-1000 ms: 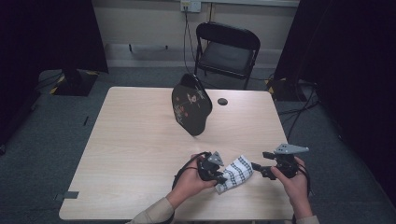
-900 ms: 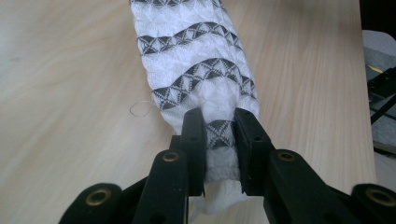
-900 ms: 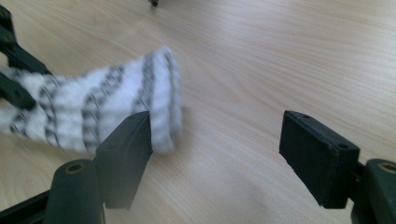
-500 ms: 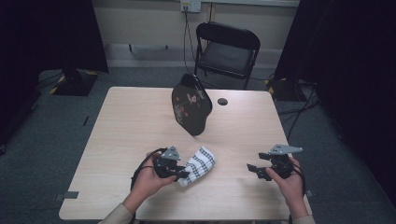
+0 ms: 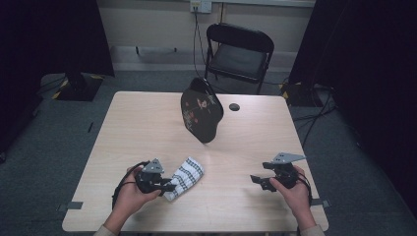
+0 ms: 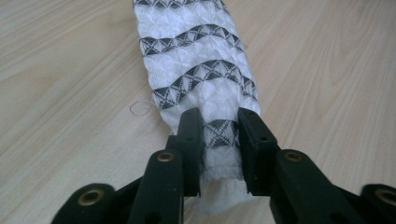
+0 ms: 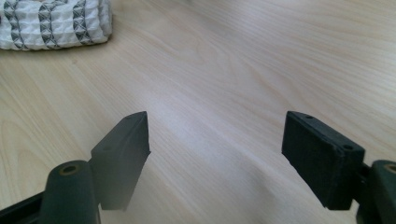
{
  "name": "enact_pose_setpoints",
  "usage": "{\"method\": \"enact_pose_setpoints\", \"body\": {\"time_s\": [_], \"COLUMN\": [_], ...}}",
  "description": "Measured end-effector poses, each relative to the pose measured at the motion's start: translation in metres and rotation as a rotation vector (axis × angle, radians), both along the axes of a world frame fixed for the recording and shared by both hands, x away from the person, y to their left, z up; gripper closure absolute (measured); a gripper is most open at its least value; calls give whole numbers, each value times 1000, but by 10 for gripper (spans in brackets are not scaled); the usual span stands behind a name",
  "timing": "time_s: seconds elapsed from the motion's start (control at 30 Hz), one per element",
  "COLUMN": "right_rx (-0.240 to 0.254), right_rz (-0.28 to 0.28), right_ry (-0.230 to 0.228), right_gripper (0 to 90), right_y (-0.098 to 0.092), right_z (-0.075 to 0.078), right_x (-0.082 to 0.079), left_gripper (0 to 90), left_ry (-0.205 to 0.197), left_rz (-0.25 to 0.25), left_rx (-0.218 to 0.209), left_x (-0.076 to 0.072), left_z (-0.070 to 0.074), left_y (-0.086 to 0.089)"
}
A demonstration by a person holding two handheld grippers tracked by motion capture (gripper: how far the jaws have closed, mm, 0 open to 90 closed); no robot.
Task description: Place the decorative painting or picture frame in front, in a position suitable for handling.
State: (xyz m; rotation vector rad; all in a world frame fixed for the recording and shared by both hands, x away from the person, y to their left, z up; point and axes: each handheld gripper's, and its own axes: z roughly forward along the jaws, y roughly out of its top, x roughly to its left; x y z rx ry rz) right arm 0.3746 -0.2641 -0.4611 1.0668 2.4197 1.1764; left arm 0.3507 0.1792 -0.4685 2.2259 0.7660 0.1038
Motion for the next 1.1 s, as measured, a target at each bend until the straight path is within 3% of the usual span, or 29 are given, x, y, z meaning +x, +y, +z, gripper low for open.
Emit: {"method": "enact_pose_setpoints", "body": {"time_s": [0.13,0.2,0.3,0.63,1.1], "right_rx": [21,19,23,42,-12], "right_rz": [4,8,22,59,73], "right_ry": [3,6,9,6,3], "right_gripper": [227,213,193,154,160], "right_y": [10,15,24,46,69], "right_z": [1,3,7,25,56], "right_x": [2,4,10,33,60], "left_gripper": [550,436,349,303,300], "left_ry": [-25,-36,-28,-13,-18], "left_rz": [23,62,82,109,106], "left_rx": [-25,-50,-31,-17,-33], "left_x": [0,1,0,0,-1], "left_z": [2,5,5,4,7], "left_y": [1,2,3,5,4]}}
